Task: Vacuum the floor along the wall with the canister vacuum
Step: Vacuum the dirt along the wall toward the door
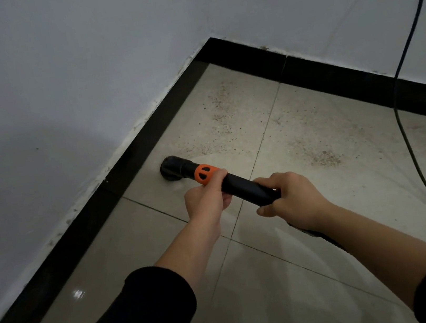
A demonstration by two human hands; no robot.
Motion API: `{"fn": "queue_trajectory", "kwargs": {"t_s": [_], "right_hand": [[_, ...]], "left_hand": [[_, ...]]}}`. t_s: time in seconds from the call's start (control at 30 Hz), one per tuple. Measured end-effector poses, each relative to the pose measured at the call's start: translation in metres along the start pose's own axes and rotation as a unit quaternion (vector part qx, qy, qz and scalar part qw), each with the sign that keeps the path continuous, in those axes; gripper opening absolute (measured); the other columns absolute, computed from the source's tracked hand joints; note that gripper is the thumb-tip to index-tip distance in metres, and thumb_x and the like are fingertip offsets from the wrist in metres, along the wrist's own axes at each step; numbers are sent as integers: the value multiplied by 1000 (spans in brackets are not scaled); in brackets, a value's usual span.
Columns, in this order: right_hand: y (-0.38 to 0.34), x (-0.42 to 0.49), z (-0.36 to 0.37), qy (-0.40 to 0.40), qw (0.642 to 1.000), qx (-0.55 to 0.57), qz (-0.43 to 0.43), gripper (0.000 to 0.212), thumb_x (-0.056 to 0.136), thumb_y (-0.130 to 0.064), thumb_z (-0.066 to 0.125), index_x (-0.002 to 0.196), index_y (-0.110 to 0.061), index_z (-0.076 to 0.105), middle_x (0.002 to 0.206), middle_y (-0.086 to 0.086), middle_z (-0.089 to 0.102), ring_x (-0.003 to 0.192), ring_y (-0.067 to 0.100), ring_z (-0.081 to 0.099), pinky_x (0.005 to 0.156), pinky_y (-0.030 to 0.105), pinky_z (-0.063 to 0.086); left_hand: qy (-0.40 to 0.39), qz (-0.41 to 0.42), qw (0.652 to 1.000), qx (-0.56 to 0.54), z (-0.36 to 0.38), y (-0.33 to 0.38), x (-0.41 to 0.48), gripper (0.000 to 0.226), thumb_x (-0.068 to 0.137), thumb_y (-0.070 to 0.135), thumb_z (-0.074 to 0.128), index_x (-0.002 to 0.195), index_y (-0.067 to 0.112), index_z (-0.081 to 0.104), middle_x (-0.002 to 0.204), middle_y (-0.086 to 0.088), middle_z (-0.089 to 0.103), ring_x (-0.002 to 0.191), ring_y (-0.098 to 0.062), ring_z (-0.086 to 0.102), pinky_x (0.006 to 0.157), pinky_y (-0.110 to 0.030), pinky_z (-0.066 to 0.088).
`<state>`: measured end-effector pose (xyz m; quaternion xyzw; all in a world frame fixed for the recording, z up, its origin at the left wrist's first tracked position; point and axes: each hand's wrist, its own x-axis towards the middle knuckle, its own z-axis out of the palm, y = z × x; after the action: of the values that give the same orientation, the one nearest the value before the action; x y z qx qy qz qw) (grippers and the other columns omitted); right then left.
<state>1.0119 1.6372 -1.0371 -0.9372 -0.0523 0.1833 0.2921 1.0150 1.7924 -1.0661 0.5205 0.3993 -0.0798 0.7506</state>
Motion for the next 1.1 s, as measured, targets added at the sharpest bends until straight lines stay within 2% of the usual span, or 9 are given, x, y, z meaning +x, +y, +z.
{"fn": "queue_trajectory", "kwargs": {"t_s": [0.1,0.37,0.57,0.7,0.87,1.1], "right_hand": [[-7,3,6,-2,1000,4,-12,48,80,-18,76,125,-29,64,94,0,60,87,19,54,66,24,38],[-27,12,26,-16,999,-13,-49,42,81,-21,74,121,-29,64,93,1,59,87,21,54,74,31,43],[-32,14,33,-13,997,-27,-67,45,81,-21,74,124,-28,63,95,1,58,87,21,54,76,32,45],[-29,11,36,9,997,-37,-73,45,82,-20,73,125,-29,61,96,-1,57,87,18,53,78,31,45],[-24,10,43,58,990,-76,-99,48,85,-20,71,130,-29,57,95,-4,53,89,13,45,74,27,36],[-25,18,46,81,987,-95,-101,48,86,-20,68,132,-26,54,95,-3,51,92,15,44,74,27,35]], "left_hand": [[21,9,1000,3,-8,2,4,23,79,28,75,85,8,65,83,-12,74,78,-19,73,80,-31,59],[54,38,998,6,-33,7,12,23,78,29,74,84,7,68,79,-11,74,79,-20,73,78,-31,59],[64,39,997,-1,-41,5,13,22,78,27,74,80,6,68,78,-12,74,79,-21,73,78,-32,59],[63,33,997,-7,-39,3,13,20,79,26,74,78,6,69,80,-13,74,80,-22,73,78,-33,59],[23,34,999,-5,-38,3,16,23,83,29,73,89,8,69,88,-11,74,83,-18,72,65,-26,56],[34,31,999,-9,-28,11,27,22,83,27,75,84,7,68,85,-13,73,80,-18,71,69,-26,57]]}}
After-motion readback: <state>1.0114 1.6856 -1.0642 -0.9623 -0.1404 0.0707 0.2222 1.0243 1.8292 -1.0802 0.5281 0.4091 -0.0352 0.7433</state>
